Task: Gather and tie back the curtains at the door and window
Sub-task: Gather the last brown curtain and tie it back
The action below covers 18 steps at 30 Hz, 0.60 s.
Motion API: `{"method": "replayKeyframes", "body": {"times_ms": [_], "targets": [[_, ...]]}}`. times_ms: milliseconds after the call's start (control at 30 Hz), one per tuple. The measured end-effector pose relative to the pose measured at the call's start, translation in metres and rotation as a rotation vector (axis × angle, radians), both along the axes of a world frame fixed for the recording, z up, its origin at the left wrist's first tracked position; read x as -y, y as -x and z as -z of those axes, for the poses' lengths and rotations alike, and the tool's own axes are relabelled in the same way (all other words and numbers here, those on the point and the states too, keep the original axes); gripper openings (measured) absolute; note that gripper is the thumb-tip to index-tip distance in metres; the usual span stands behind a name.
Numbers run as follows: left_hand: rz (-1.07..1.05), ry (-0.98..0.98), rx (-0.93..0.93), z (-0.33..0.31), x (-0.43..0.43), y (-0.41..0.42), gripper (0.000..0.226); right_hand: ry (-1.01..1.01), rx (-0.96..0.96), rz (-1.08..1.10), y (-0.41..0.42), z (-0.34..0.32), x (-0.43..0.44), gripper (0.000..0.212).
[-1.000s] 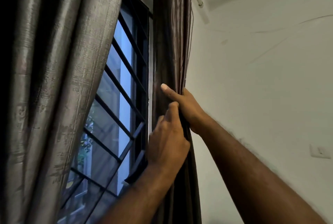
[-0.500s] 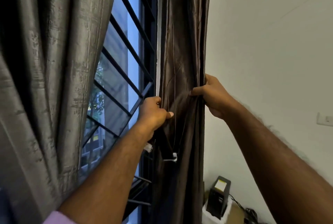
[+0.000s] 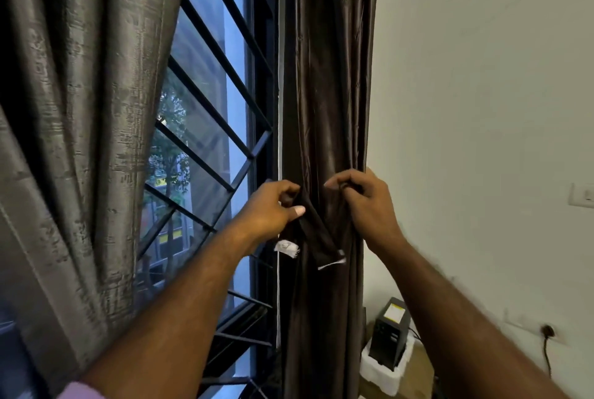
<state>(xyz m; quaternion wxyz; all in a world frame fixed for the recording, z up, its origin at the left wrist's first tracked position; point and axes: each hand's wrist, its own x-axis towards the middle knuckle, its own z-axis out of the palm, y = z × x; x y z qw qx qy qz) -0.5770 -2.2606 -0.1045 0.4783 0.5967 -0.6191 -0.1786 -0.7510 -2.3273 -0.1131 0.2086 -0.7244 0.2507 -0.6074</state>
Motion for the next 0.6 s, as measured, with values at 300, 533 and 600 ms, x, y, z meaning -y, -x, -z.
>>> {"method": "replayKeyframes", "body": {"times_ms": [300,533,600], "targets": [[-0.052,0.124,-0.005,-0.006,0.002,0.003,0.023,-0.062,-0.485,-0.071,-0.004,-0.008,-0.012,0.072],[-0.091,0.151,0.127,-0.009,0.001,-0.002,0.016,-0.389,-0.002,-0.529,0.012,-0.003,-0.005,0.123],[-0.066,0.155,0.152,-0.008,0.004,0.005,0.018,-0.497,-0.013,-0.686,0.006,-0.007,-0.002,0.107]]}}
